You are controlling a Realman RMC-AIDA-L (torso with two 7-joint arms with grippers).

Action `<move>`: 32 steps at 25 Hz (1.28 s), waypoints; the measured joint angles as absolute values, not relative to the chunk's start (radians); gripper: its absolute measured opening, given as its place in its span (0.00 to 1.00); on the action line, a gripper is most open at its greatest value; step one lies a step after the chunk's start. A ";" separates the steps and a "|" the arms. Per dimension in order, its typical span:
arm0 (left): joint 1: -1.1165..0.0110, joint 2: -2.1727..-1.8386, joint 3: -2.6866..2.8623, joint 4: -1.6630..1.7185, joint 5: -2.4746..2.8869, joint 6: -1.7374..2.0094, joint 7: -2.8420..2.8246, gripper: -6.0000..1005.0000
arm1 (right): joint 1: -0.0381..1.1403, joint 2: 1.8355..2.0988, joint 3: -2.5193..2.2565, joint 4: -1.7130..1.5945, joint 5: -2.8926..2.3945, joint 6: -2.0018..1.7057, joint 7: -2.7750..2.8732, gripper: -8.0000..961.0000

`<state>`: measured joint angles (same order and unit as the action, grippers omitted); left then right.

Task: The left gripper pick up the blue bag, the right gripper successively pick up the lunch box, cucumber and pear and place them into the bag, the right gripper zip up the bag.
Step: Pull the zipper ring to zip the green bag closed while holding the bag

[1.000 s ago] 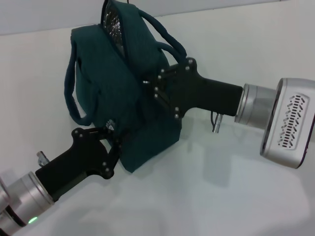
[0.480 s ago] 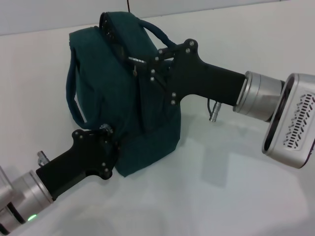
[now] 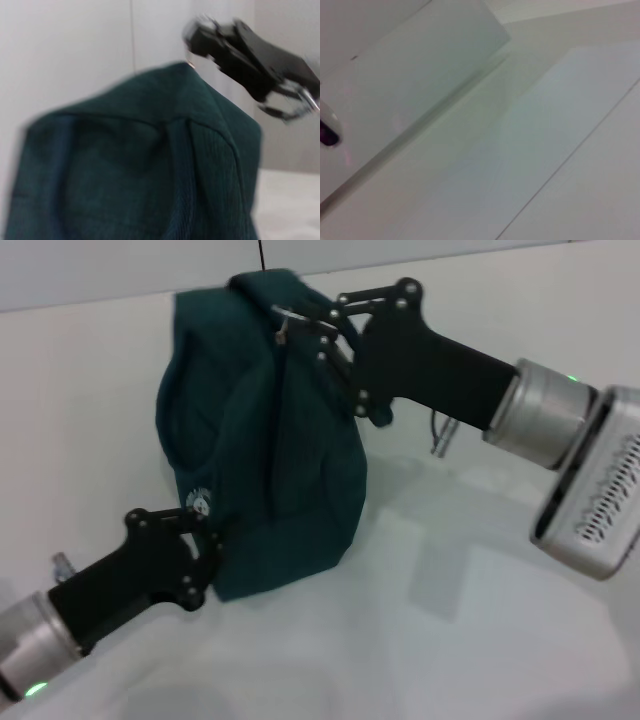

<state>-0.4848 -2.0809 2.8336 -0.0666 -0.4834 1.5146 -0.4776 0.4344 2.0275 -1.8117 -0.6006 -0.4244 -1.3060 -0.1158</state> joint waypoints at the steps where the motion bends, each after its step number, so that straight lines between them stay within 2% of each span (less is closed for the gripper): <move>1: -0.480 -2.080 2.832 -0.082 -0.493 1.543 -0.487 0.07 | 0.422 2.028 -1.819 -0.604 -0.412 -1.319 -0.120 0.02; 9: -0.440 -2.080 2.833 -0.150 -0.579 1.676 -0.543 0.07 | 0.340 2.028 -1.971 -0.632 -0.287 -1.344 -0.159 0.02; 27: -0.386 -2.086 2.831 -0.110 -0.687 1.777 -0.616 0.18 | 0.353 2.028 -2.093 -0.638 -0.123 -1.285 -0.274 0.02; 32: -0.386 -2.089 2.832 -0.050 -0.725 1.787 -0.609 0.39 | 0.361 2.028 -2.096 -0.637 -0.113 -1.285 -0.272 0.02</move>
